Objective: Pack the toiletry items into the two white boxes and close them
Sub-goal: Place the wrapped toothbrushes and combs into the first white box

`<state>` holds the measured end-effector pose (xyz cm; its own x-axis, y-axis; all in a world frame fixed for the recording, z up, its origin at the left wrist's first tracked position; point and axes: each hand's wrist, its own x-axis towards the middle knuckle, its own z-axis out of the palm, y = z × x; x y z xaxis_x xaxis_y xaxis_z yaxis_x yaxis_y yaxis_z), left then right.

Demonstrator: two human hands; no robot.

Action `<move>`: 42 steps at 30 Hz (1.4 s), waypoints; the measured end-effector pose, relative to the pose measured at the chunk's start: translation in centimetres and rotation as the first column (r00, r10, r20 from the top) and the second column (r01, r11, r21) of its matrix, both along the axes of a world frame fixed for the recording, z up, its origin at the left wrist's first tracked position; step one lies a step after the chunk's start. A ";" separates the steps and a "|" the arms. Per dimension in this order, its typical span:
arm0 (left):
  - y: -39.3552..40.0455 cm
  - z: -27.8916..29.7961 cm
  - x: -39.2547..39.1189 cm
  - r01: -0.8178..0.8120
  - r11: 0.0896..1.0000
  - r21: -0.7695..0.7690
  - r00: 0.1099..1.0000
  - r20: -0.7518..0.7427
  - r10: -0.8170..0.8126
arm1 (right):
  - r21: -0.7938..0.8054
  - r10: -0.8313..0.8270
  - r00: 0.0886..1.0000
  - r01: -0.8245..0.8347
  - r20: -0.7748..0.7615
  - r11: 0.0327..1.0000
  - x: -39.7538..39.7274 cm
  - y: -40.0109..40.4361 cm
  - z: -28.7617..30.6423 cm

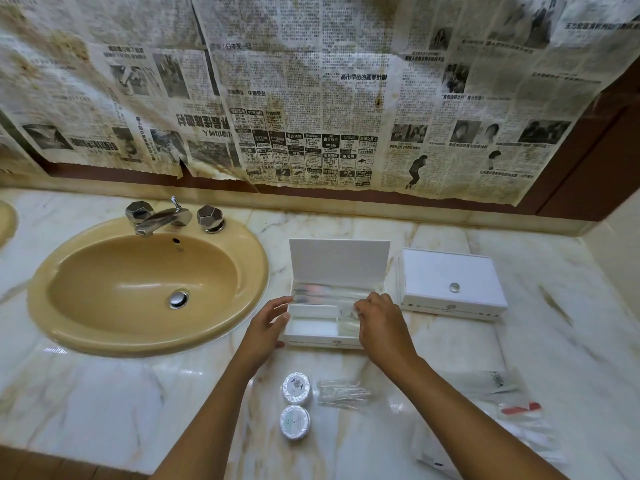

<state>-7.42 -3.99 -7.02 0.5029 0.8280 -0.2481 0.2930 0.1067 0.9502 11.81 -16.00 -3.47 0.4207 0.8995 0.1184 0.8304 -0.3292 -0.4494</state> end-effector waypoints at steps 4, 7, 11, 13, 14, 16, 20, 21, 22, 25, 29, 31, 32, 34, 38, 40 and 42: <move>0.0 0.0 0.1 -0.004 1.000 -0.003 1.000 0.003 0.004 | -0.119 0.012 0.999 -0.008 0.031 0.993 0.0 -0.3 0.6; 0.0 0.0 0.1 -0.004 1.000 -0.007 1.000 0.001 0.004 | -0.191 0.040 0.998 -0.031 0.046 0.981 -0.2 -0.4 0.9; 0.0 0.0 0.1 -0.007 1.000 -0.012 1.000 0.004 0.007 | -0.250 0.043 0.997 -0.025 0.068 0.968 -0.3 -0.3 1.0; 0.0 0.0 0.1 -0.006 1.000 -0.011 1.000 0.002 0.006 | -0.230 0.034 0.999 -0.024 0.042 0.973 -0.3 -0.4 1.1; 0.0 0.0 0.1 -0.006 1.000 -0.012 1.000 0.000 0.006 | -0.209 0.021 1.000 -0.017 0.016 0.978 -0.4 -0.5 1.1; 0.1 -0.1 0.1 -0.006 1.000 -0.015 1.000 -0.001 0.006 | -0.169 -0.032 0.998 0.022 -0.057 0.985 -0.4 -0.6 0.8; 0.0 -0.1 0.1 -0.005 1.000 -0.012 1.000 0.003 0.005 | -0.075 -0.062 0.997 0.058 -0.053 0.995 -0.4 -0.4 -0.2; 0.0 0.0 0.1 -0.005 1.000 -0.012 1.000 0.003 0.005 | -0.042 -0.056 0.998 0.055 -0.033 0.998 -0.4 -0.3 -0.3; 0.0 -0.1 0.1 -0.004 1.000 -0.012 1.000 0.003 0.004 | -0.018 -0.058 0.998 0.058 -0.011 0.998 -0.4 -0.2 -0.4; 0.0 0.0 0.1 -0.003 1.000 -0.011 1.000 0.001 0.003 | 0.030 -0.077 0.995 0.075 0.063 0.997 -0.5 -0.2 -0.6; 0.0 -0.1 0.1 -0.006 1.000 -0.010 1.000 -0.003 0.006 | -0.006 -0.074 0.990 0.075 0.120 0.997 -0.5 -0.4 -0.9; 0.0 -0.1 0.1 -0.005 1.000 -0.009 1.000 -0.001 0.005 | -0.006 -0.060 0.993 0.061 0.101 0.998 -0.5 -0.4 -0.8; 0.0 -0.1 0.1 -0.006 1.000 -0.010 1.000 0.000 0.006 | -0.017 -0.048 0.996 0.049 0.082 0.999 -0.4 -0.4 -0.8; 0.0 0.0 0.1 -0.007 1.000 -0.010 1.000 0.002 0.007 | -0.032 -0.031 0.998 0.033 0.062 0.999 -0.1 -0.4 -0.9; 0.1 0.0 0.1 -0.006 1.000 -0.007 1.000 -0.001 0.006 | 0.014 -0.064 0.994 0.063 0.086 0.998 0.1 -0.3 -1.5; 0.0 0.0 0.1 -0.007 1.000 -0.005 1.000 -0.004 0.007 | 0.027 -0.071 0.989 0.068 0.133 0.997 0.0 -0.3 -1.4; 0.0 0.0 0.1 -0.007 1.000 -0.002 1.000 -0.006 0.007 | 0.023 -0.072 0.982 0.069 0.176 0.997 0.1 -0.4 -1.2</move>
